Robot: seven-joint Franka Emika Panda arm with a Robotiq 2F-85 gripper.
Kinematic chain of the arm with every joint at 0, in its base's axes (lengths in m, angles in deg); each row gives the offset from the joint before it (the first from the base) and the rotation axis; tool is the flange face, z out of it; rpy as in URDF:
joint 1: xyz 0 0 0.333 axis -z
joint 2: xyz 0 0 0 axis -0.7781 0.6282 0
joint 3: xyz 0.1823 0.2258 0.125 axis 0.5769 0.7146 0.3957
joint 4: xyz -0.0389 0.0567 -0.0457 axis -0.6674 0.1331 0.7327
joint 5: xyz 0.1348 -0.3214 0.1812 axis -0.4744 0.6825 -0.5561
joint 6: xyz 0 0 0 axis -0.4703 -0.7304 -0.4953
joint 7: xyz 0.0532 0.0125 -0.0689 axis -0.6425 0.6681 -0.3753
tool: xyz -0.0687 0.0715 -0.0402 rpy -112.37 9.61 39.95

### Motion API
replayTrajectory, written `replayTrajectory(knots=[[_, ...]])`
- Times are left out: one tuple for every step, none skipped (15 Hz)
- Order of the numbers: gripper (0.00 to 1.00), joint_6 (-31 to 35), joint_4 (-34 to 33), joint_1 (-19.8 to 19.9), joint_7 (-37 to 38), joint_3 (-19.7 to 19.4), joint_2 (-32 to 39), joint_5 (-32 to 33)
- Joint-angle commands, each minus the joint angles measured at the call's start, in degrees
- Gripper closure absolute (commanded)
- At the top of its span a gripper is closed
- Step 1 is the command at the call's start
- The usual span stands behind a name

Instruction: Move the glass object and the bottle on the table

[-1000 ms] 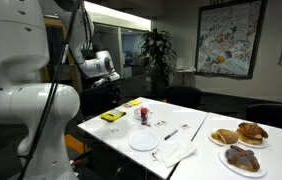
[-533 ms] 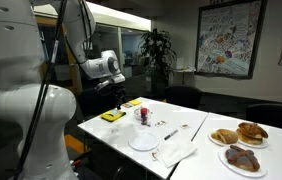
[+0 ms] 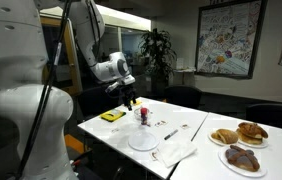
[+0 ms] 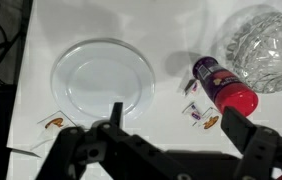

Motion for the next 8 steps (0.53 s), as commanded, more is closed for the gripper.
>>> replayTrajectory(knots=[[0.00, 3.43, -5.04, 1.59, -1.40, 0.44, 6.20, 1.11], [0.00, 3.44, -6.54, 1.62, -3.37, 0.47, 7.77, -1.10], [0.00, 3.67, -7.21, 1.37, -5.55, 1.21, 8.30, -3.86], [0.00, 2.21, -4.54, 0.31, -2.07, -0.07, 5.27, -1.21], [0.00, 2.57, -5.55, 0.05, -3.45, -0.18, 6.40, -2.47], [0.00, 2.72, -6.27, -0.12, -4.03, -0.23, 7.17, -3.01], [0.00, 2.76, -6.68, -0.23, -4.20, -0.23, 7.62, -3.22], [0.00, 2.77, -6.78, -0.25, -4.22, -0.22, 7.72, -3.25]])
